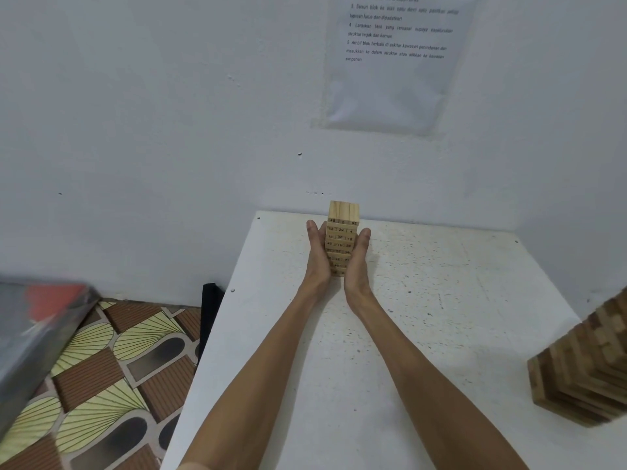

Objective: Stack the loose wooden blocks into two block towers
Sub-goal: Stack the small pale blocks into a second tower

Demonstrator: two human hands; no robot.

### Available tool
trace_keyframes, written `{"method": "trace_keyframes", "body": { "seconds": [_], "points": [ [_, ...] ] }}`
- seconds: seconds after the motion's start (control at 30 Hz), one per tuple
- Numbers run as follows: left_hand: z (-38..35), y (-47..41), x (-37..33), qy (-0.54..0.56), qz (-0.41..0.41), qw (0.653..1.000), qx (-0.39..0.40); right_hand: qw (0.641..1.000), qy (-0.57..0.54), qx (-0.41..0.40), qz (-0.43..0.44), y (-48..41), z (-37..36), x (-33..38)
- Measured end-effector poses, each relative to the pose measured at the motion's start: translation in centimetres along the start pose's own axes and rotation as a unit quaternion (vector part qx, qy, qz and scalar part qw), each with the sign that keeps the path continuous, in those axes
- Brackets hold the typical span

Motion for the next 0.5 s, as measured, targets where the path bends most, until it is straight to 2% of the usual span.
{"method": "trace_keyframes", "body": {
  "seconds": [0.33, 0.5],
  "points": [
    [0.0, 0.0, 0.0, 0.0, 0.001, 1.0, 0.013, 1.0, 0.003, 0.007, -0.013, 0.4, -0.3, 0.2],
    [0.8, -0.2, 0.9, -0.034, 0.02, 0.999, -0.004, 1.0, -0.004, -0.024, -0.019, 0.6, 0.3, 0.0]
  ]
}}
Point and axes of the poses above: each hand's wrist, its own y-axis away from the middle knuckle, its own z-axis out of the back of the hand, x = y × z, the point moved 10 cm from there along -y, towards the middle knuckle, and after that the axes turned 3 degrees about x, right-handed, at the moved point
